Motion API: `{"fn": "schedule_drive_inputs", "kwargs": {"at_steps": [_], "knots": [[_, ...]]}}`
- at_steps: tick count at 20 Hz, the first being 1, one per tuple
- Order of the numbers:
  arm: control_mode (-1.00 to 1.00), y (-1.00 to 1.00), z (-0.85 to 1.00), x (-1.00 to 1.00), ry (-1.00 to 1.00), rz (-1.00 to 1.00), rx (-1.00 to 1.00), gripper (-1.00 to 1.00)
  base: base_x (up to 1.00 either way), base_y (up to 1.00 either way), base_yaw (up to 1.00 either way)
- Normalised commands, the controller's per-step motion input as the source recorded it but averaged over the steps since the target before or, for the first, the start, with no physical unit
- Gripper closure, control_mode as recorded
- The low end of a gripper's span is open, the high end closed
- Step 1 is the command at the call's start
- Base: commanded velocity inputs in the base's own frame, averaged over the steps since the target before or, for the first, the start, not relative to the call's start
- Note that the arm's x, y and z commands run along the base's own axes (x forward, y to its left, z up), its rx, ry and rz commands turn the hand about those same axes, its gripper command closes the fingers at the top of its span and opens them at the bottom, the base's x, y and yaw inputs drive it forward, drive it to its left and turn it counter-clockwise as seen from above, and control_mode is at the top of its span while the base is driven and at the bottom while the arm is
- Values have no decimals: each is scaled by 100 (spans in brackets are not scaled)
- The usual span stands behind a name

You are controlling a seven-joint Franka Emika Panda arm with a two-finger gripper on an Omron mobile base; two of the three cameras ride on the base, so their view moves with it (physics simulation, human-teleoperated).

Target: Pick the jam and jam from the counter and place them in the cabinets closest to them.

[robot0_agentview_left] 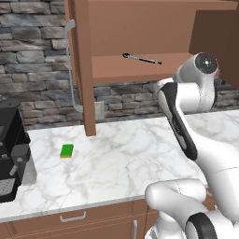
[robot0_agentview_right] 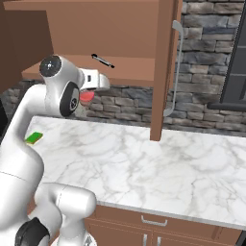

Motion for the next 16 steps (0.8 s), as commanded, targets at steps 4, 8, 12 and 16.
{"fn": "schedule_drive_inputs", "kwargs": {"at_steps": [4,8,12,16], "knots": [[-100,5,51,27,-4,-7,0,100,0,0,0],[-100,4,45,34,-3,-7,0,100,0,0,0],[-100,0,43,24,0,-4,0,100,0,0,0],[-100,0,38,18,0,-1,0,100,0,0,0]]}}
